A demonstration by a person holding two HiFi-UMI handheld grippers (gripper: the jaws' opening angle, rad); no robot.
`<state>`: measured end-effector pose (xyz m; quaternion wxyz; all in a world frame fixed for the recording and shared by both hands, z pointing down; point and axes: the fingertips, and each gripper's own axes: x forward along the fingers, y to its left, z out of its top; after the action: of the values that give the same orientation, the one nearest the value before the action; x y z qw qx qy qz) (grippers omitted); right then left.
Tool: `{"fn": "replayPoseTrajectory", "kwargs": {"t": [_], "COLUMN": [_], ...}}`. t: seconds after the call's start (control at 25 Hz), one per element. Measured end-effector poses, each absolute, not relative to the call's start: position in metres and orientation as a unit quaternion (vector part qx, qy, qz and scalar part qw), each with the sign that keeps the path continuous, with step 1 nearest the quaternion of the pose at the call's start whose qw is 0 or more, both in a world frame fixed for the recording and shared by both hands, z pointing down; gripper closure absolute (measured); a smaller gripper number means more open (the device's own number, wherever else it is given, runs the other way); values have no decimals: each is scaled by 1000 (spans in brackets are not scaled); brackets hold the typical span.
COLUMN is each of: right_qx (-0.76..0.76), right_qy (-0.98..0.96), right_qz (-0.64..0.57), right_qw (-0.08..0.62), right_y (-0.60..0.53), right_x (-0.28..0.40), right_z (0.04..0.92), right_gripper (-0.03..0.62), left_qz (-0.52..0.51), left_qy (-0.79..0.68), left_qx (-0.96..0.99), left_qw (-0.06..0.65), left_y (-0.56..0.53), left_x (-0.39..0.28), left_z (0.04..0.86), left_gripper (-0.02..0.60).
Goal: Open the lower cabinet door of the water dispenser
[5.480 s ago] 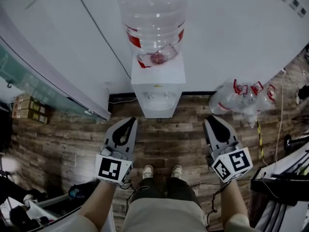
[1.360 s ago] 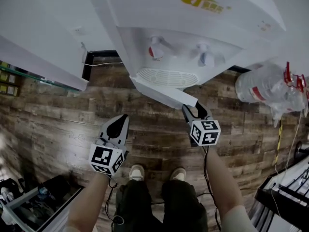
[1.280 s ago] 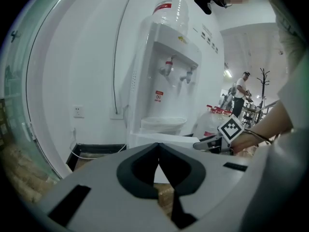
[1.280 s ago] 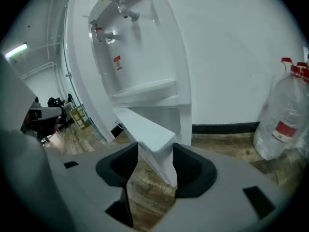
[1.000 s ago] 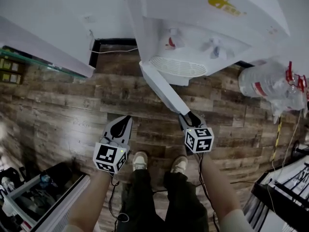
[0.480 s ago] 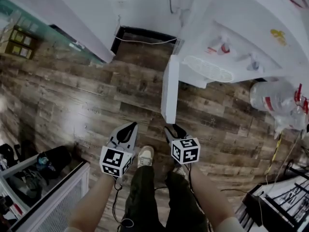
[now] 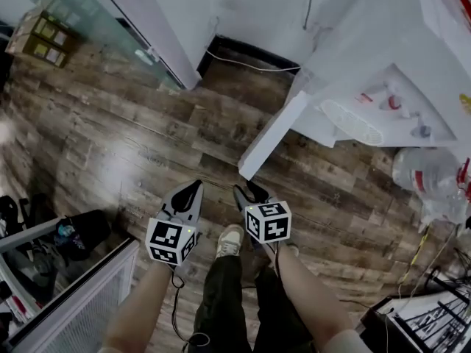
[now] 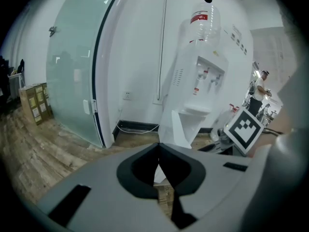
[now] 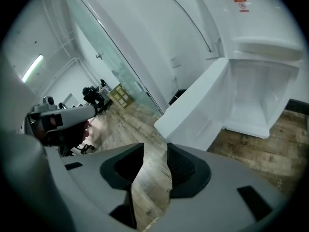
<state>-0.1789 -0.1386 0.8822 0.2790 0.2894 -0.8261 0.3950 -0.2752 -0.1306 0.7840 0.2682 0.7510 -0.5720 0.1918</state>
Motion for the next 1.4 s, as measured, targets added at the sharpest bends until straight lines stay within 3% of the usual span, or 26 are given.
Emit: {"fn": "replayPoseTrajectory", "kwargs": {"t": [0.32,0.52,0.8,1.4], "right_qx": [265,290,349,455], "right_qy": [-822,-811,-810,-834], "right_qz": [406,419,406,280], "right_qw": [299,289,240,140], "right_y": [-132,-124,-136,-152], "right_x": [-197,-169,-101,34], "right_z": [863,816,701,415], "right_gripper": [430,469,525,537], "left_qz": [195,203,197,153], "left_qy": [-577,-563,-544,-511], "left_qx": [745,753,772,829], "left_qw": [273,273,263,169], "left_y": [-128,-124,-137,-195], "left_x": [-292,-282,-252,-157], "left_z": [764,729,642,401], "left_gripper": [577,577,577,577]}}
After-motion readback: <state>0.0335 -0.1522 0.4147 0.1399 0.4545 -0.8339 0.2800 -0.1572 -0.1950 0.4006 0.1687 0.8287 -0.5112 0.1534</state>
